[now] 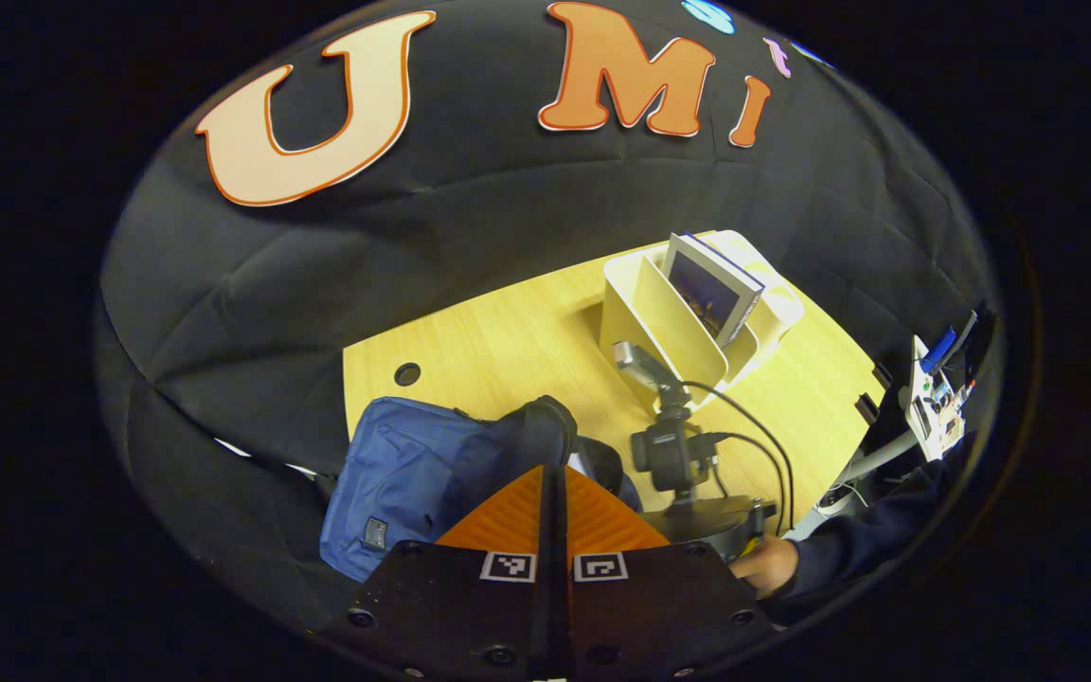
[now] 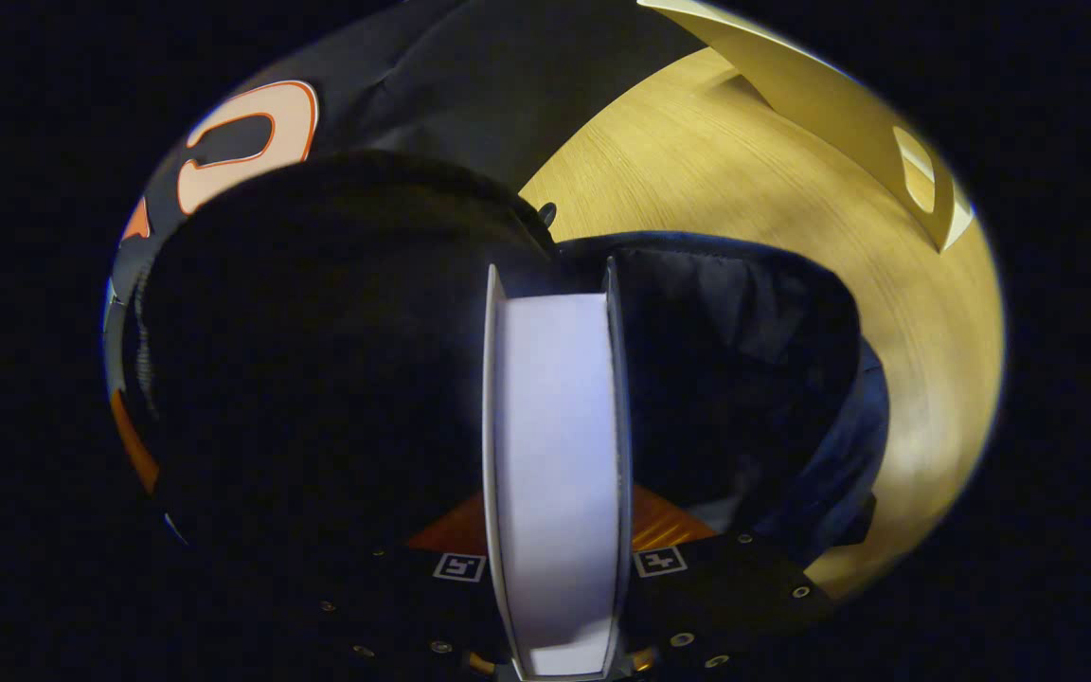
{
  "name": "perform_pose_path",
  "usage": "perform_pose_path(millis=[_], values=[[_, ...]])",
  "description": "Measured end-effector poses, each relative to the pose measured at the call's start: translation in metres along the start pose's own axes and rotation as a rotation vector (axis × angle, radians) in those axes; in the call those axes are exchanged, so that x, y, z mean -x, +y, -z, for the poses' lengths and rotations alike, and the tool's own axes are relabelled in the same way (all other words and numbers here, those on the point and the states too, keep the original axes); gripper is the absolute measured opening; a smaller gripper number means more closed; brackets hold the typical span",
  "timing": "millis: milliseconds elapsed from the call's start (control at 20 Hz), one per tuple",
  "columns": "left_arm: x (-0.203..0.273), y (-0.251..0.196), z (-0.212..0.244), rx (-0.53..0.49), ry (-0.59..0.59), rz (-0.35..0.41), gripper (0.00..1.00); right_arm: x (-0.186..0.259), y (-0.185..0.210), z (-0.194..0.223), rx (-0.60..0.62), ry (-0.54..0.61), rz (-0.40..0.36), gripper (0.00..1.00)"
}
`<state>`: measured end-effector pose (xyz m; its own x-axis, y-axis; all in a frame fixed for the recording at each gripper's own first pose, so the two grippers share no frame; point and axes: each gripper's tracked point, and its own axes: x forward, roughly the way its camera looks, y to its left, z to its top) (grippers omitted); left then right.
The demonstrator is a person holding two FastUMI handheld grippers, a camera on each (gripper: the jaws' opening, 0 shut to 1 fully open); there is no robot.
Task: Open the schoolbag, grab two books from the bookshelf and put them into the schoolbag.
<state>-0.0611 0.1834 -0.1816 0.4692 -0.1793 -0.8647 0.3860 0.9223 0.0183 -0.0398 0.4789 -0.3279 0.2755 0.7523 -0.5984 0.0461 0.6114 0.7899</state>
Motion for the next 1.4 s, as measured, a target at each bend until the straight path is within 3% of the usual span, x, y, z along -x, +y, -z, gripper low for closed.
perform_pose_path(millis=[400, 550, 600, 650, 700, 750, 800, 850, 900, 1200, 1400], values=[[-0.003, -0.013, 0.011, -0.011, 0.013, 0.002, 0.0, -0.038, 0.007, -0.012, -0.078, -0.122, -0.032, 0.42], [-0.003, -0.012, 0.013, 0.008, 0.01, -0.002, 0.01, -0.042, 0.008, -0.009, -0.105, -0.107, -0.03, 0.42], [-0.002, -0.01, 0.011, 0.013, 0.004, -0.007, 0.0, -0.042, 0.007, -0.009, -0.112, -0.097, -0.014, 0.53], [-0.002, -0.006, 0.01, 0.018, -0.002, -0.015, 0.0, -0.04, 0.003, -0.006, -0.115, -0.069, 0.017, 0.44], [-0.001, -0.003, 0.01, 0.027, -0.007, -0.017, 0.0, -0.04, 0.003, -0.001, -0.126, -0.034, 0.027, 0.51], [0.001, 0.0, 0.009, 0.037, -0.014, -0.021, 0.01, -0.036, 0.004, 0.005, -0.143, 0.015, 0.035, 0.39], [0.002, 0.002, 0.008, 0.042, -0.021, -0.022, 0.01, -0.033, 0.007, 0.01, -0.168, 0.05, 0.023, 0.47], [0.002, 0.006, 0.006, 0.045, -0.029, -0.028, 0.01, -0.022, 0.009, 0.008, -0.182, 0.068, 0.018, 0.67], [0.003, 0.009, 0.005, 0.048, -0.034, -0.031, 0.0, -0.013, 0.011, 0.006, -0.178, 0.076, 0.02, 0.74], [-0.002, 0.013, 0.005, 0.071, -0.042, -0.035, 0.01, 0.025, 0.017, 0.016, -0.07, 0.193, -0.002, 0.94], [-0.004, 0.012, 0.006, 0.071, -0.042, -0.045, 0.01, 0.048, 0.01, 0.026, -0.018, 0.248, 0.028, 0.96]])
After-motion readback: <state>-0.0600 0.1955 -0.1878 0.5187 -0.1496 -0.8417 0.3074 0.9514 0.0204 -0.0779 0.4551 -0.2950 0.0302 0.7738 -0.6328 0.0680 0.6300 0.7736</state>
